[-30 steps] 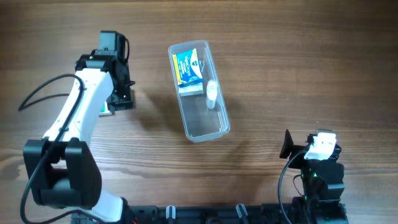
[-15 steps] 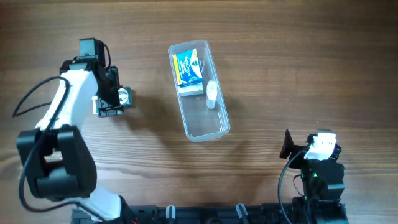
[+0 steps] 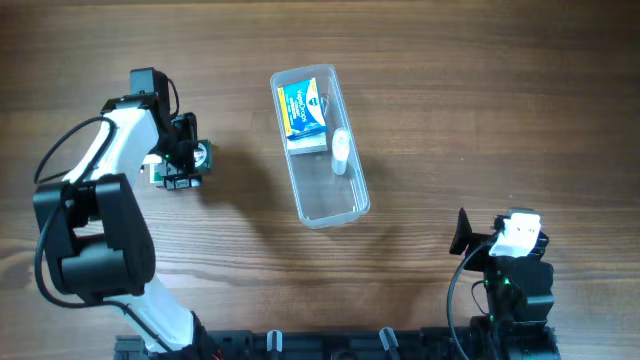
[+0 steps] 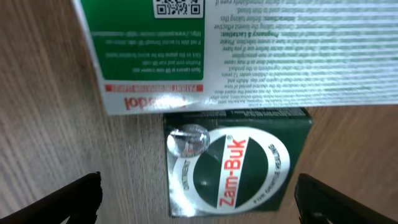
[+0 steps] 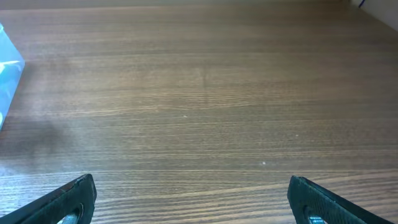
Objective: Pack container
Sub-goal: 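Grasp the green Zam-Buk tin with the left gripper and lift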
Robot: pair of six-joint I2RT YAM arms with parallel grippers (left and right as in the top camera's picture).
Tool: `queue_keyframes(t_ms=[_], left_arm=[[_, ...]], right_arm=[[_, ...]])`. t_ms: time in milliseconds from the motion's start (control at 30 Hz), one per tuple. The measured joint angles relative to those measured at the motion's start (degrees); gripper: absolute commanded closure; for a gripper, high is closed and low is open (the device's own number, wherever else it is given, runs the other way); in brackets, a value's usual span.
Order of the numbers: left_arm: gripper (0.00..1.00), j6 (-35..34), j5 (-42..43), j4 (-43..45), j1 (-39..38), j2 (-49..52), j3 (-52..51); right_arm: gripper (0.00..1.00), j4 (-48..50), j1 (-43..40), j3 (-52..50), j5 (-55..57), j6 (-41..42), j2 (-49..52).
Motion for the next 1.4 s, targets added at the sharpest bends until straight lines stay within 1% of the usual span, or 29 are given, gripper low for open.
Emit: queue_keyframes(t_ms=[200, 433, 467, 533, 567, 600, 633, 767, 867, 1167, 1400], left_arm=[[0.0, 0.0, 0.6, 2.0, 0.2, 2.6, 0.0], [0.02, 0.0, 1.1, 3.2, 0.5, 2.8, 0.0], [0.04, 0.0, 1.2, 3.2, 0.6, 2.8, 0.0], [0.16, 0.0, 1.5, 3.2, 1.0, 2.8, 0.0], [0.22, 0.3, 1.6, 3.2, 1.3, 2.8, 0.0], [0.33, 0.5, 1.7, 3.2, 1.5, 2.8, 0.0], [0.39, 0.4, 1.7, 3.2, 1.6, 2.8, 0.0], [0.48, 0.5, 2.1, 3.2, 1.6, 2.8, 0.0], [0.49, 0.4, 2.4, 3.2, 1.6, 2.8, 0.0], [0.49, 0.4, 2.6, 3.5, 1.4, 2.8, 0.0], [0.49, 0.4, 2.4, 5.6, -0.5, 2.1, 0.0]], right_arm=[[0.0, 0.0, 0.0, 0.0, 0.0, 0.0, 0.0], [0.0, 0.0, 0.0, 0.0, 0.0, 0.0, 0.0], [0.0, 0.0, 0.0, 0.0, 0.0, 0.0, 0.0], [0.0, 0.0, 0.0, 0.0, 0.0, 0.0, 0.0], [0.0, 0.0, 0.0, 0.0, 0.0, 0.0, 0.0], [0.0, 0.0, 0.0, 0.0, 0.0, 0.0, 0.0], [0.0, 0.0, 0.0, 0.0, 0.0, 0.0, 0.0], [0.0, 0.0, 0.0, 0.0, 0.0, 0.0, 0.0], [0.0, 0.0, 0.0, 0.0, 0.0, 0.0, 0.0], [0.0, 0.0, 0.0, 0.0, 0.0, 0.0, 0.0], [0.0, 0.0, 0.0, 0.0, 0.0, 0.0, 0.0]])
